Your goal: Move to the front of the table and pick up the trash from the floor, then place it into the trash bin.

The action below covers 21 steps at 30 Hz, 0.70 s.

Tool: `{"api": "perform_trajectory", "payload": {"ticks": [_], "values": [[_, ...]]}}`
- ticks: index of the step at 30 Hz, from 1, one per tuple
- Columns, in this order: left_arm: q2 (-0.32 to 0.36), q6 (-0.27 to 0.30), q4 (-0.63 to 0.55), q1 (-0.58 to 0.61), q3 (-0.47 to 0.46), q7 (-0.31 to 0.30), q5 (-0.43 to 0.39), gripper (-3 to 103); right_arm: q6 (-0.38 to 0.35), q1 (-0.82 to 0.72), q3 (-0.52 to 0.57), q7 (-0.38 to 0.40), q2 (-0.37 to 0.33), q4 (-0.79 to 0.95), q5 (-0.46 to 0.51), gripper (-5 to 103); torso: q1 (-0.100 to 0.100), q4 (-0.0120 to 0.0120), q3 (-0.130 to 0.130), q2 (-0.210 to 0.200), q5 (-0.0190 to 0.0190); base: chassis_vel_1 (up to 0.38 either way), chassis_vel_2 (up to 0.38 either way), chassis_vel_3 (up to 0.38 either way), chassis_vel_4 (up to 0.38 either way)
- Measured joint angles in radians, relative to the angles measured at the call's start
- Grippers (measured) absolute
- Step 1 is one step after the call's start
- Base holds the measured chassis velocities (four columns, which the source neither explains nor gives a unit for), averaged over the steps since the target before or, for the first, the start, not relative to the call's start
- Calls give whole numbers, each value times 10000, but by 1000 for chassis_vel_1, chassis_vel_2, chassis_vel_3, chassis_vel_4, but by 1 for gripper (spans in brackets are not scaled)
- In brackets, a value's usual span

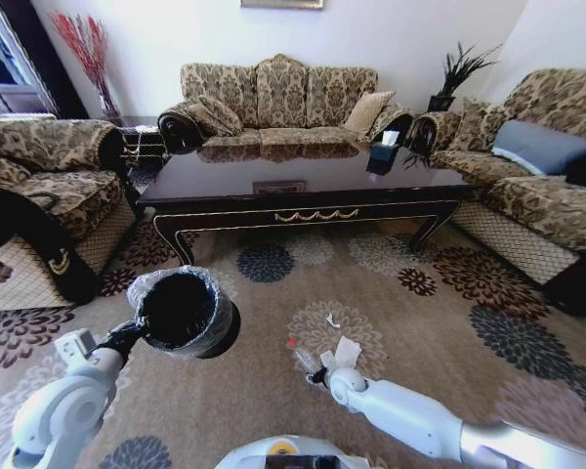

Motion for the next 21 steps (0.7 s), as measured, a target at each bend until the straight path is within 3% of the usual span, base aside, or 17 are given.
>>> {"api": "perform_trajectory", "payload": {"ticks": [4,11,13,15,17,20,21], "values": [[7,-9,95,-100,163,6,43,3,328,-23,311,-1,-192,434,-56,36,1,-4,3,0,0,0,0,0,0],[-10,-56,279,-130,472,31,267,3,1097,243,1681,-465,-619,1992,-175,25,0,0,2,-1,-2,0,0,0,0],[-23,-78,344,-137,590,64,332,3,1785,487,2190,-945,-780,2445,-343,25,1,0,3,0,0,0,0,0,0],[-34,-118,455,-153,714,76,337,3,2942,849,2469,-1394,-875,2617,-581,25,1,-1,2,0,-1,0,0,0,0],[-38,-122,500,-158,753,78,326,3,3218,948,2527,-1508,-886,2639,-613,25,1,-1,2,0,0,0,0,0,0],[-62,-125,781,-275,1050,33,287,3,4718,1469,2751,-2023,-922,2911,-420,25,0,0,3,-1,-1,0,0,0,0],[-62,-125,781,-275,1050,33,287,3,4718,1469,2751,-2023,-922,2911,-420,25,0,0,3,-1,-1,0,0,0,0]]}}
